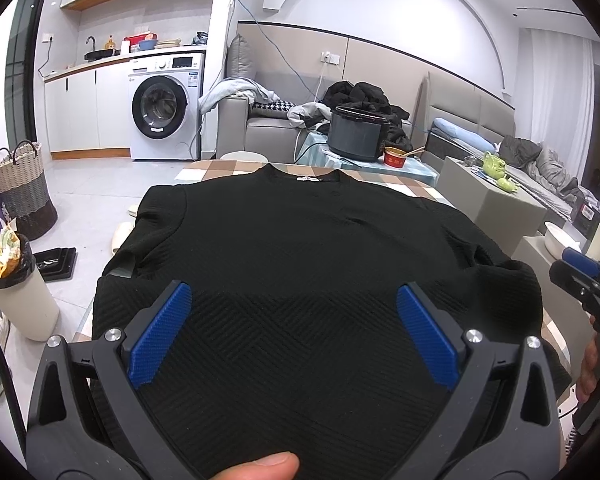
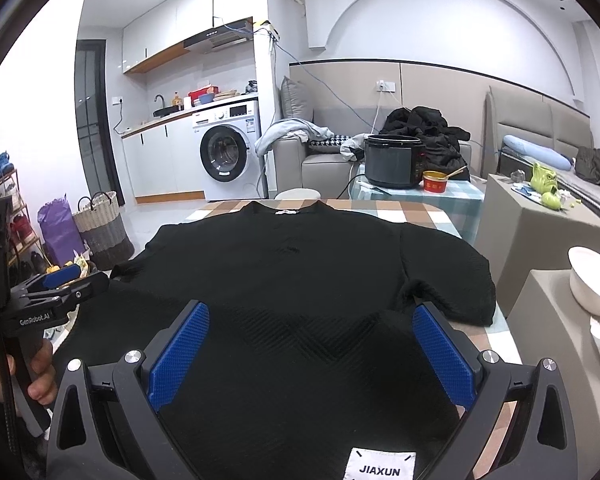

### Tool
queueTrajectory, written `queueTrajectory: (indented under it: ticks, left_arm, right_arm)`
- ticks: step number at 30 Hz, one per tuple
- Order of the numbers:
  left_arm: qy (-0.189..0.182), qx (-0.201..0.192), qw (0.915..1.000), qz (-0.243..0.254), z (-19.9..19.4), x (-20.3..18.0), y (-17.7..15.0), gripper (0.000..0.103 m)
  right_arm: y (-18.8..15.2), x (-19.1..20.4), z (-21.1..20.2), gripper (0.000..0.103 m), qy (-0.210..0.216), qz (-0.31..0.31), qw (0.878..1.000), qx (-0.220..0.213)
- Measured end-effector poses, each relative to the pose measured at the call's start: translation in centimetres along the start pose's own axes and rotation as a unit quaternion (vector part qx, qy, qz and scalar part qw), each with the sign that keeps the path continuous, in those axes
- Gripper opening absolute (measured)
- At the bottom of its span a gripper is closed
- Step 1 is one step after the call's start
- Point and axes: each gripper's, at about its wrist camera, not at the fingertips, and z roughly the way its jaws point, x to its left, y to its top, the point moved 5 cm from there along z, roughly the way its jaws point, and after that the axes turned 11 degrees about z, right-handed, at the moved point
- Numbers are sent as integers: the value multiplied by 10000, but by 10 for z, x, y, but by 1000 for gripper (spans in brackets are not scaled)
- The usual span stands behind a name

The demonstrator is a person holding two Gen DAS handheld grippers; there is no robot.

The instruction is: Fold small clothes

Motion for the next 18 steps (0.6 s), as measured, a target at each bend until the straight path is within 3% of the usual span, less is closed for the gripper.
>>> queueTrajectory:
  ticks: [18]
  left_arm:
    - [-5,-35,10000,50,-5,1,1,102]
  right_arm:
    - [0,1,-3,103,-55,14,10000,-19]
